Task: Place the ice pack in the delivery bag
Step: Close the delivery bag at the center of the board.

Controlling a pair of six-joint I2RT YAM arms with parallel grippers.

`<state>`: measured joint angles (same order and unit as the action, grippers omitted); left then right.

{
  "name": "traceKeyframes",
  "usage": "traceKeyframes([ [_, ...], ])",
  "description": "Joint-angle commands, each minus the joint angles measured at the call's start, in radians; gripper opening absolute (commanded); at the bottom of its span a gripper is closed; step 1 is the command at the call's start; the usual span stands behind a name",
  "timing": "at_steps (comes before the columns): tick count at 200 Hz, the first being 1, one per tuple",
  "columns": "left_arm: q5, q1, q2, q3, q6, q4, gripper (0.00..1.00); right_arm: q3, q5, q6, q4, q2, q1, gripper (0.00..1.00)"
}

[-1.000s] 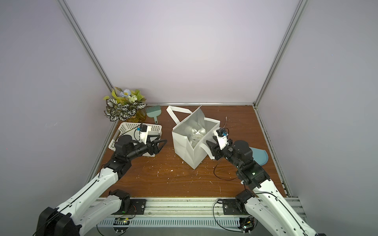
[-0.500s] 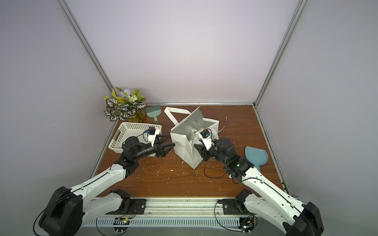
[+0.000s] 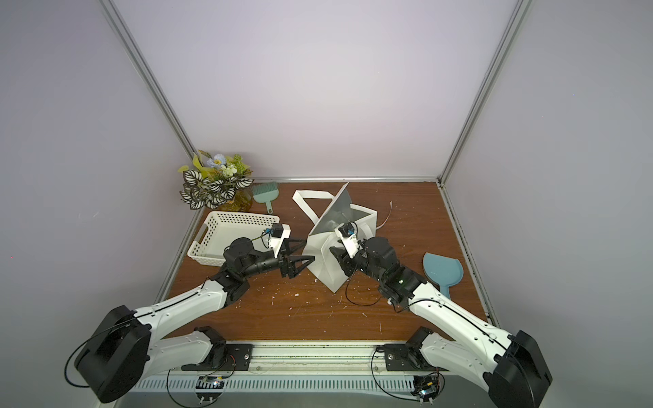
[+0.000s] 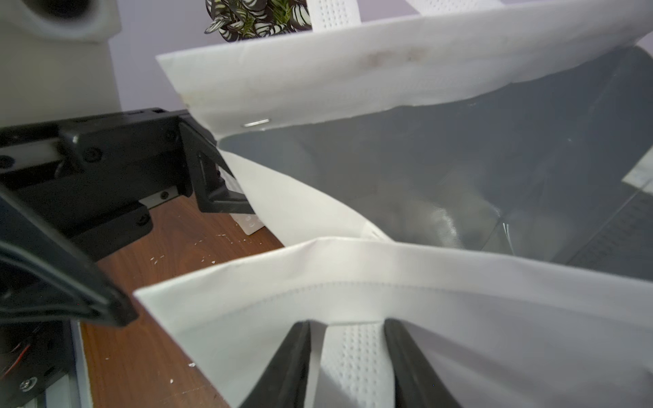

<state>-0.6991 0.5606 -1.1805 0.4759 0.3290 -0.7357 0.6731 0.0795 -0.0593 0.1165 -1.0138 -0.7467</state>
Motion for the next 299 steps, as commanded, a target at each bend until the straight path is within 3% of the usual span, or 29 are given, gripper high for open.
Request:
traceKeyframes([
  [1,0.056,0.013,-0.006,0.047,-0.051,0.013,0.84,0.041,-0.018,0.001,0.062,-0.010,-0.009,0.40],
  [26,0.037,0.013,-0.063,0.089,-0.072,0.021,0.84,0.039,-0.009,-0.004,0.090,-0.028,-0.011,0.41],
  [61,-0.061,0.020,-0.137,0.116,0.008,-0.047,0.82,0.032,-0.019,-0.007,0.138,-0.049,-0.015,0.40],
  [147,-0.040,0.030,-0.139,0.011,0.015,-0.073,0.84,-0.003,-0.020,0.016,0.135,-0.056,-0.016,0.39],
  [205,-0.043,0.081,-0.206,0.073,0.081,-0.110,0.83,-0.013,-0.001,0.004,0.202,-0.098,-0.016,0.39],
  [245,0.144,0.121,-0.156,0.071,0.102,-0.077,0.76,-0.013,-0.002,0.007,0.219,-0.108,-0.016,0.39],
  [277,0.344,0.192,-0.162,0.140,0.050,0.121,0.73,-0.015,-0.006,0.006,0.230,-0.107,-0.016,0.39],
  [299,0.441,0.234,-0.163,0.145,0.073,0.130,0.74,-0.013,-0.009,0.006,0.236,-0.106,-0.016,0.39],
])
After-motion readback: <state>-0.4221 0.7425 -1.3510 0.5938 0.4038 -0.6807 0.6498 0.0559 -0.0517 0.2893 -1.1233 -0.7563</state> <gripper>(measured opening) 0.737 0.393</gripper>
